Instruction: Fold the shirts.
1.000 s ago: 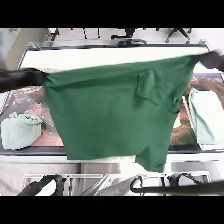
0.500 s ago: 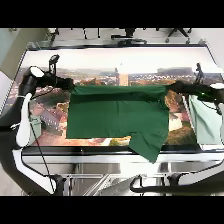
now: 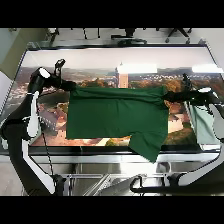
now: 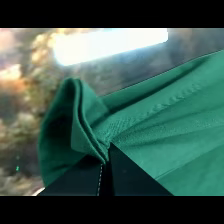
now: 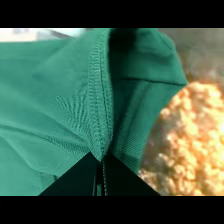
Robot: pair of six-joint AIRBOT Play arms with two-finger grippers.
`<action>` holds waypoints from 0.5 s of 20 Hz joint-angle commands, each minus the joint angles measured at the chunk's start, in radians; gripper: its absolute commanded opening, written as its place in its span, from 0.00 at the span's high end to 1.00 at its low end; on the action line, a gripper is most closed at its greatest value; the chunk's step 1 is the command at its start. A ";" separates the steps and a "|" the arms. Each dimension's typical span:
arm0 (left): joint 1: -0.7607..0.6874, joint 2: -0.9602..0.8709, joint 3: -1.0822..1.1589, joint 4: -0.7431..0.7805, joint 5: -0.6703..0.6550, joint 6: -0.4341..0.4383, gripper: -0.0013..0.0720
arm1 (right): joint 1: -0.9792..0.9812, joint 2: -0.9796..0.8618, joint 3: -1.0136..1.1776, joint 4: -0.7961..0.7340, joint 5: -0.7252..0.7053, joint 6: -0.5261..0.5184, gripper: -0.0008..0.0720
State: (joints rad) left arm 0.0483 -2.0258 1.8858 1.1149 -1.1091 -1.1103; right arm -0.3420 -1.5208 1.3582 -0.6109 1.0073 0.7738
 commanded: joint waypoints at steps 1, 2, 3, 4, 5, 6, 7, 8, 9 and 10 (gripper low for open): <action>0.005 -0.006 0.007 0.023 -0.018 0.013 0.96 | 0.016 -0.005 0.000 -0.038 -0.031 0.011 0.96; 0.004 -0.006 0.007 0.023 -0.017 0.013 0.96 | 0.023 -0.005 0.000 -0.037 -0.041 0.011 0.96; -0.001 -0.006 0.007 0.023 -0.016 0.013 0.96 | 0.031 -0.005 0.001 -0.037 -0.043 0.011 0.96; -0.006 -0.006 0.007 0.029 -0.016 0.013 0.96 | 0.038 -0.005 0.001 -0.037 -0.043 0.011 0.96; -0.011 -0.006 0.007 0.050 -0.017 0.010 0.95 | 0.046 -0.005 0.001 -0.037 -0.043 0.010 0.96; -0.012 -0.006 0.007 0.070 -0.026 -0.003 0.83 | 0.053 -0.003 0.001 -0.037 -0.043 0.011 0.96; -0.012 -0.005 0.007 0.071 -0.043 -0.010 0.40 | 0.059 0.003 0.001 -0.036 -0.042 0.011 0.92; -0.012 0.002 0.008 0.072 -0.068 -0.026 0.30 | 0.064 0.018 0.001 -0.035 -0.042 0.011 0.70; -0.009 0.014 0.008 0.072 -0.092 -0.039 0.34 | 0.065 0.044 0.002 -0.035 -0.038 0.011 0.58; 0.000 0.032 0.010 0.072 -0.113 -0.056 0.34 | 0.065 0.078 0.002 -0.036 -0.038 0.011 0.51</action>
State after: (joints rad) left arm 0.0402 -2.0190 1.8927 1.1778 -1.1652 -1.1259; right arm -0.2863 -1.4933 1.3586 -0.6479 0.9630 0.7841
